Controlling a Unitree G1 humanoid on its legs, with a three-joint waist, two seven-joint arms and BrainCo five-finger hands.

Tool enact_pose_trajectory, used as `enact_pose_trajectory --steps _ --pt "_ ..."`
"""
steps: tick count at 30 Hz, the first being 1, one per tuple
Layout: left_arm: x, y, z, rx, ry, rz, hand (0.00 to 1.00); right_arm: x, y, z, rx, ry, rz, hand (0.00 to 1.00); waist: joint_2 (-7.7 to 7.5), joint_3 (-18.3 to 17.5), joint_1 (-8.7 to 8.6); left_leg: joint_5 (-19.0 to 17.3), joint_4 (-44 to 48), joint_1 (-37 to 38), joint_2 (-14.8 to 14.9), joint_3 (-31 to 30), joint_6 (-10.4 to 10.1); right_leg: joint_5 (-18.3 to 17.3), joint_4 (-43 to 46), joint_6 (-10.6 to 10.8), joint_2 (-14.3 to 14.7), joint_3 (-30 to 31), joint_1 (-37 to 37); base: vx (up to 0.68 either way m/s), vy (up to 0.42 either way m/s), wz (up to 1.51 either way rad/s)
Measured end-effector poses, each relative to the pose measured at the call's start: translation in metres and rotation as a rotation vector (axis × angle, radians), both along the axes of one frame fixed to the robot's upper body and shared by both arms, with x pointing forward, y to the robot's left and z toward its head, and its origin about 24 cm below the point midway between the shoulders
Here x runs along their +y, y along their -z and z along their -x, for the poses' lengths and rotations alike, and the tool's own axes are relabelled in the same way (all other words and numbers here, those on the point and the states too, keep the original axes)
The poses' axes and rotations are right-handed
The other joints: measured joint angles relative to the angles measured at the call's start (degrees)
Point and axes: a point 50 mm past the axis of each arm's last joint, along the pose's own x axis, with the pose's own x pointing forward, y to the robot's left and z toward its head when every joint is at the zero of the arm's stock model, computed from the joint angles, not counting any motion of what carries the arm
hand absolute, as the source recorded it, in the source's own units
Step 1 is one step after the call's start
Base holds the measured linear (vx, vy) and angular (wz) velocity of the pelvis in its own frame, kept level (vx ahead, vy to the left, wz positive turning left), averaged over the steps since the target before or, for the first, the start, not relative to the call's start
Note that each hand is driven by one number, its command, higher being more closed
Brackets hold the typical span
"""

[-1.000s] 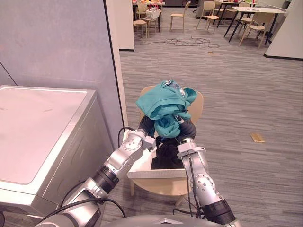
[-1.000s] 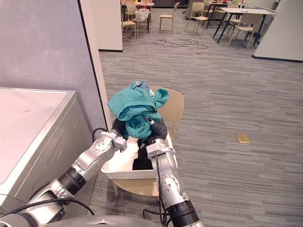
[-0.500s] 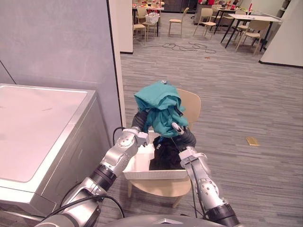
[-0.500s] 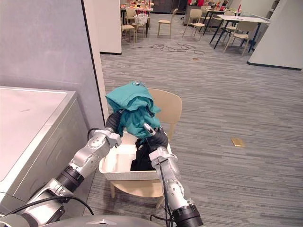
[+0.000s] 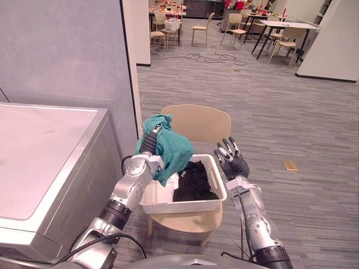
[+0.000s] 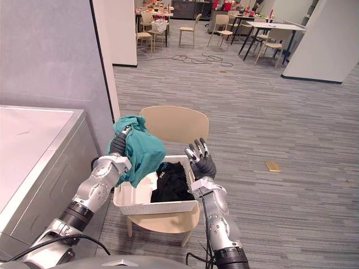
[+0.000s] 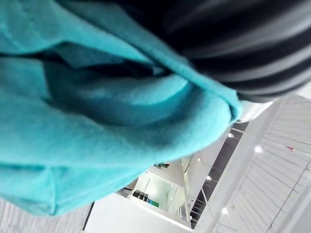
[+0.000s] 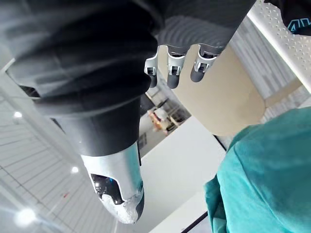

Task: Pick up the laundry basket with both hands and put the clothes into the washing machine.

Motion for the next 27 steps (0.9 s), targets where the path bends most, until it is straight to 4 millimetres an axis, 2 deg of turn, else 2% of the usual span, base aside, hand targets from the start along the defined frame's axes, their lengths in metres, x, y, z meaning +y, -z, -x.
enact_pose_trajectory --steps 3,8,12,14,15,18,19,21,22,24,27 --pt "0.007 -0.007 0.000 -0.029 -0.031 0.026 1.00 -0.003 -0.001 0.000 -0.003 0.016 -0.004 0.00 0.04 0.00 0.07 -0.10 0.01 -0.03 0.02 0.78 -0.02 0.10 0.09 -0.08 0.04 0.73 -0.59 0.00 0.005 -0.12" --pt "0.020 -0.039 -0.001 -0.147 -0.089 0.092 1.00 -0.017 0.003 0.007 0.010 0.080 -0.009 0.00 0.29 0.00 -0.12 -0.16 0.32 0.10 -0.02 0.97 -0.01 0.18 0.08 -0.09 0.05 0.91 -0.57 0.00 0.000 -0.03" --pt "0.045 -0.073 0.005 -0.303 -0.185 0.175 1.00 -0.026 0.011 0.017 0.042 0.141 -0.031 0.00 1.16 0.43 -0.37 -0.33 0.31 0.87 -0.02 0.94 -0.05 0.13 -0.01 -0.08 0.06 0.87 0.29 0.00 0.000 0.00" --pt "0.064 -0.090 0.013 -0.396 -0.260 0.213 1.00 -0.031 0.016 0.023 0.061 0.172 -0.041 0.00 2.09 0.45 -0.23 -0.53 0.01 0.91 -0.02 0.87 -0.23 0.09 0.00 -0.07 0.04 0.81 0.35 0.00 0.000 0.00" --pt "0.069 -0.093 0.015 -0.416 -0.278 0.220 1.00 -0.032 0.017 0.024 0.066 0.180 -0.044 0.00 2.32 0.48 -0.13 -0.75 0.00 0.85 -0.02 0.82 -0.55 0.08 0.00 -0.06 0.04 0.76 0.34 -0.03 0.006 0.03" --pt "0.104 -0.097 0.035 -0.476 -0.429 0.229 1.00 -0.034 0.027 0.036 0.107 0.220 -0.080 0.00 3.76 0.18 -0.14 -0.80 -0.01 0.84 0.06 0.53 -0.63 -0.13 -0.11 0.14 0.05 0.49 0.54 0.00 -0.001 0.03" --pt "0.111 -0.097 0.039 -0.482 -0.460 0.227 1.00 -0.035 0.030 0.039 0.117 0.231 -0.088 0.00 3.96 0.20 -0.08 -0.80 -0.01 0.80 0.06 0.38 -0.63 -0.14 -0.12 0.12 0.05 0.37 0.59 0.01 -0.005 0.10" --pt "0.141 -0.093 0.058 -0.502 -0.596 0.203 1.00 -0.039 0.039 0.052 0.157 0.268 -0.080 0.00 4.46 0.46 0.04 -0.80 -0.01 0.70 0.06 -0.30 -0.63 -0.20 -0.22 0.03 0.05 -0.32 0.69 0.01 -0.004 0.13" --pt "0.148 -0.092 0.063 -0.506 -0.629 0.196 1.00 -0.038 0.041 0.054 0.167 0.274 -0.081 0.00 4.51 0.50 0.10 -0.79 -0.01 0.63 0.07 -0.45 -0.63 -0.23 -0.25 0.02 0.05 -0.51 0.73 0.01 -0.005 0.11" --pt "0.177 -0.086 0.090 -0.515 -0.774 0.175 1.00 -0.042 0.049 0.066 0.198 0.312 -0.099 0.00 4.56 0.60 0.39 -0.88 -0.02 0.43 0.13 -0.62 -0.69 -0.40 -0.30 0.05 0.05 -0.73 0.72 0.02 -0.005 0.05" --pt "0.202 -0.075 0.123 -0.501 -0.925 0.151 1.00 -0.042 0.056 0.077 0.231 0.345 -0.123 0.00 4.55 0.61 0.97 -1.05 -0.01 0.26 0.25 -0.62 -0.65 -0.48 -0.31 0.00 0.03 -0.76 0.78 0.03 -0.002 0.01"
